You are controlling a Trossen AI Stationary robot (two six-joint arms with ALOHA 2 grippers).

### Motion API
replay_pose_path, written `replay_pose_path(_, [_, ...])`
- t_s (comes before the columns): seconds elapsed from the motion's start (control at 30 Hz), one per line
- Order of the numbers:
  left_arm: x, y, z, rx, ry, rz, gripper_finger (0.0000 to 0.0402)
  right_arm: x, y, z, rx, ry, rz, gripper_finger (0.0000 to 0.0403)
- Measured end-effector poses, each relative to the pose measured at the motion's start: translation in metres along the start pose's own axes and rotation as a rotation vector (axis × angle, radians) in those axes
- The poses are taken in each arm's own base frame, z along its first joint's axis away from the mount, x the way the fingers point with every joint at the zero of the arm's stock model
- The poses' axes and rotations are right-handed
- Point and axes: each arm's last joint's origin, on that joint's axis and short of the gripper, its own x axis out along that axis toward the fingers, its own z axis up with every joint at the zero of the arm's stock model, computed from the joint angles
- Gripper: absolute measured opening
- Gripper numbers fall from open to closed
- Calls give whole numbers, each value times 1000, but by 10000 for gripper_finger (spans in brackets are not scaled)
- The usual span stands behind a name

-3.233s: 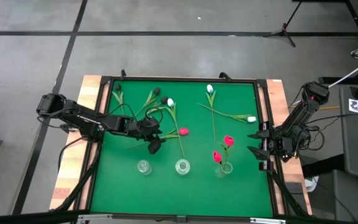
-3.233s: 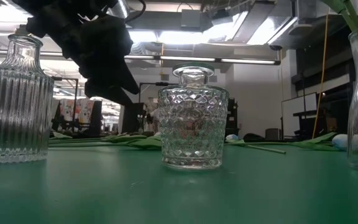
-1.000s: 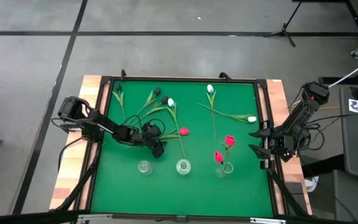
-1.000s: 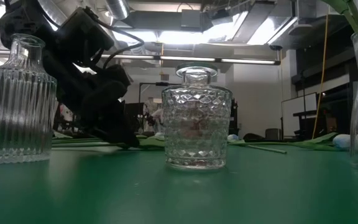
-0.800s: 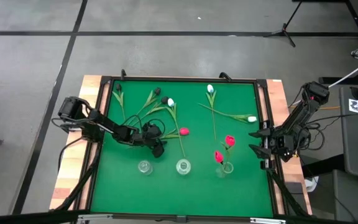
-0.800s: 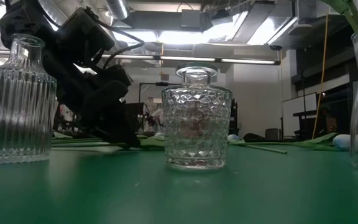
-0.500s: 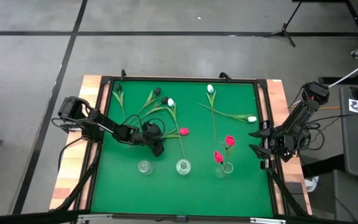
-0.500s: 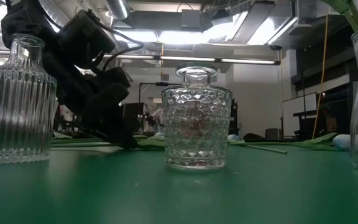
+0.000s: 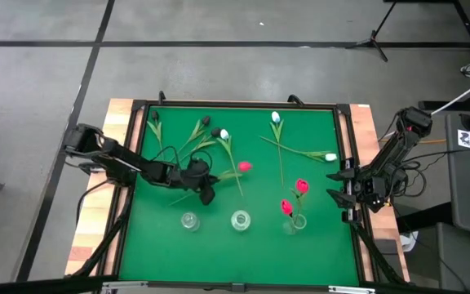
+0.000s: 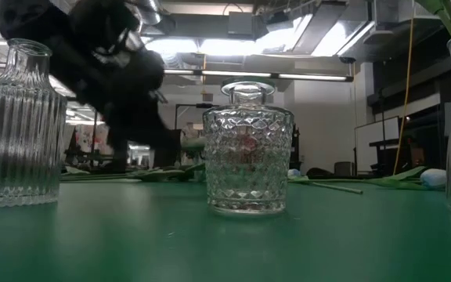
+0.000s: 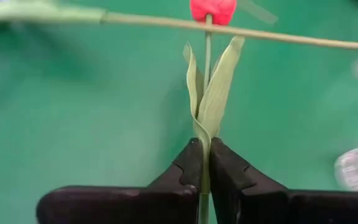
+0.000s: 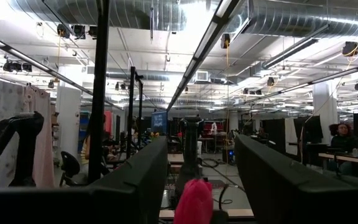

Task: Sort flowers into vase by color
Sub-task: Put the pink tulip into the transparent vase

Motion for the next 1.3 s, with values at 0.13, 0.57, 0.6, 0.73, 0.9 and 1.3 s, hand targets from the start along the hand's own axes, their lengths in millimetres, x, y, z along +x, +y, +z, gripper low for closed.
replay_pose_path(0.13, [-13, 0, 22, -22, -104, -9, 21, 0, 0, 0, 0, 0, 1, 188])
replay_pose_path(0.57, [-74, -1, 72, -189, -367, -163, 26, 0, 0, 0, -2, -4, 7, 188])
replay_pose_path(0.6, [-78, -1, 74, -194, -389, -177, 27, 0, 0, 0, -2, -4, 7, 188])
replay_pose_path(0.73, [-92, -4, 88, -205, -516, -249, 29, 0, 0, 0, -1, -5, 7, 188])
replay_pose_path(0.9, [-109, -9, 106, -204, -728, -341, 30, 6, 1, 10, -16, 8, -44, 188])
replay_pose_path(1.3, [-133, -18, 134, -171, -964, -396, 24, 56, 1, 93, -324, 274, -284, 188])
